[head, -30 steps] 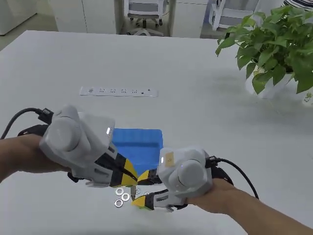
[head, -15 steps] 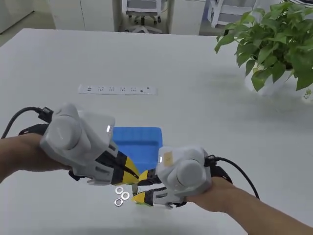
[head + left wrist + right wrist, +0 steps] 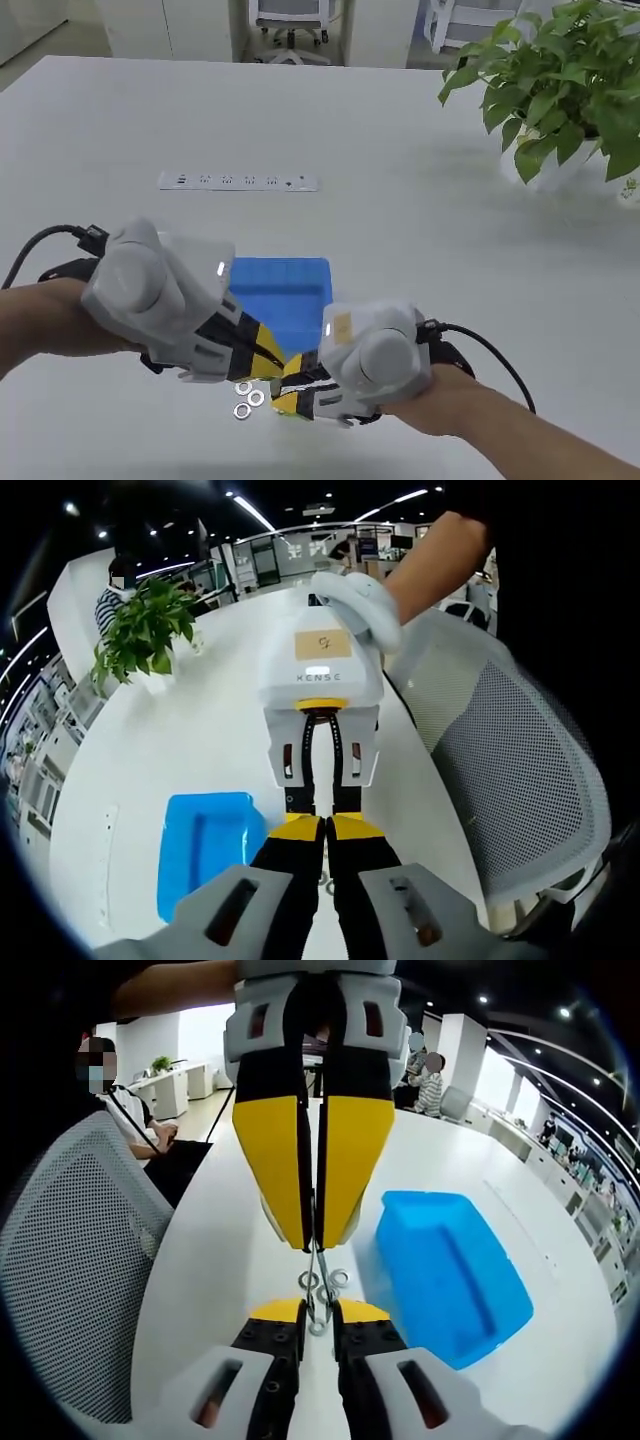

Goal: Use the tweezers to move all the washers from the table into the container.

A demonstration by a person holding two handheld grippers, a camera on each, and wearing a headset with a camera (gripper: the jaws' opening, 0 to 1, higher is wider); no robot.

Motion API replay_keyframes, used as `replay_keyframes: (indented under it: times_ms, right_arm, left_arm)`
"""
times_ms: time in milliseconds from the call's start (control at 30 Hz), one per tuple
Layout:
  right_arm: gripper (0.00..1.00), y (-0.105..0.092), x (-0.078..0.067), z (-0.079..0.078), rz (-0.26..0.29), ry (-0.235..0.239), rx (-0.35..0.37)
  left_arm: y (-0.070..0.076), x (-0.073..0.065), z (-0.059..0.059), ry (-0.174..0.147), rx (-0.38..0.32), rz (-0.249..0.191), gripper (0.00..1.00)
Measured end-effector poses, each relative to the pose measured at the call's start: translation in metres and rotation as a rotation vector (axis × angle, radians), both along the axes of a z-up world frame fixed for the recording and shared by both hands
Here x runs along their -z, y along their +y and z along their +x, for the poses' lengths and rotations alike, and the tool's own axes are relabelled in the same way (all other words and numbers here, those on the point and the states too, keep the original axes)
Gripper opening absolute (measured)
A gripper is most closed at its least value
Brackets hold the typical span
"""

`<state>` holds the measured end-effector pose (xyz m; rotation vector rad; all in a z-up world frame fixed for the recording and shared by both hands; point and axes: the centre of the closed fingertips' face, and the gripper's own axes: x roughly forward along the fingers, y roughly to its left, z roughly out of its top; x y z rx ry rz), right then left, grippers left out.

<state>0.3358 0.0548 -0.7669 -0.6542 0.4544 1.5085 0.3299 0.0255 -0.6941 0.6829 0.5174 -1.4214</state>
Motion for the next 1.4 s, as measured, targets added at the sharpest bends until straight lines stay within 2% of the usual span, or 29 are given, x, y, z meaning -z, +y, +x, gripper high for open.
replay_keyframes:
  times_ms: [1033, 1200, 1400]
  right_arm:
    - [0.13, -0.0004, 0.0046, -0.0053, -0.006, 0.010, -0.003]
    - [0.12, 0.0018, 0.0043, -0.0047, -0.005, 0.019, 0.003]
    - [0.12, 0.0037, 0.0052, -0.0031, -0.004, 0.063, 0.045]
  left_arm:
    - [-0.0019, 0.0039, -0.0022, 0.019, 0.001, -0.006, 0.05]
    - [-0.0028, 0.0036, -0.0017, 0.020, 0.001, -0.009, 0.05]
    - [-0.0024, 0.0034, 0.0009, 0.026, -0.008, -0.015, 0.05]
